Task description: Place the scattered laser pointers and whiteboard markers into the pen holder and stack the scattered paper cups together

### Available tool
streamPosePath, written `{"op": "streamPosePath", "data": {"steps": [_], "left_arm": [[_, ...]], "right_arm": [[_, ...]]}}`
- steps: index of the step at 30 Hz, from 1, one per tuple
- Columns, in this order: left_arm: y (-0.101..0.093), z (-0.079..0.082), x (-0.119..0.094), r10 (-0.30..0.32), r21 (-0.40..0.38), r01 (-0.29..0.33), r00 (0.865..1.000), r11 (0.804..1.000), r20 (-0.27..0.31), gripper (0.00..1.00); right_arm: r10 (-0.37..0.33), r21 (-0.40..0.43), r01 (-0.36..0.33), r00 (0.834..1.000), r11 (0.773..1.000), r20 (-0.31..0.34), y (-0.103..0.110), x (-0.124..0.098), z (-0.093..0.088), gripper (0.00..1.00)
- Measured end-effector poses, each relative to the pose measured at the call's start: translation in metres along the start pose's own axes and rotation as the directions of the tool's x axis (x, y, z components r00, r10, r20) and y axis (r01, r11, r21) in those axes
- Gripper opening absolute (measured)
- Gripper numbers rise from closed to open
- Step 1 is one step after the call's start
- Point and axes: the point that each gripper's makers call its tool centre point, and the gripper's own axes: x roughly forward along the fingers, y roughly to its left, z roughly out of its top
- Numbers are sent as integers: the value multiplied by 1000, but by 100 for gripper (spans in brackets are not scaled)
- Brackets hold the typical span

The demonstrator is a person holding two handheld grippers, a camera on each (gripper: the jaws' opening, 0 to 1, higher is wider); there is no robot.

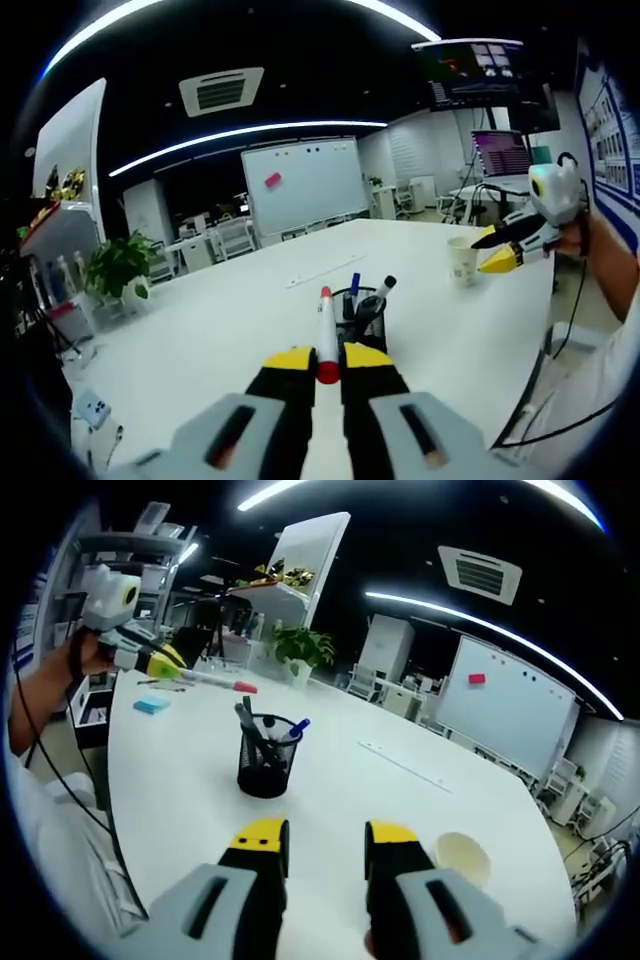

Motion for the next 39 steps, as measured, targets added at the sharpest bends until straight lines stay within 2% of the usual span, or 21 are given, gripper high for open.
{"op": "streamPosePath", "data": {"steps": [11,19,28,39], "left_arm": [[-4,0,9,-14,10,14,1000,1000,-5,10],[-8,1,24,-21,24,22,1000,999,-14,10],[-7,7,33,-16,38,16,1000,999,-6,10],[-6,6,42,-23,43,23,1000,999,-11,10]], "right_arm": [[-4,-1,4,1000,1000,-6,-1,-2,-3,30],[-15,2,16,1000,1000,-6,-5,-5,-6,30],[-31,9,31,1000,999,-2,-13,-10,-6,30],[-28,15,29,1000,999,-2,-11,-10,-9,30]]}}
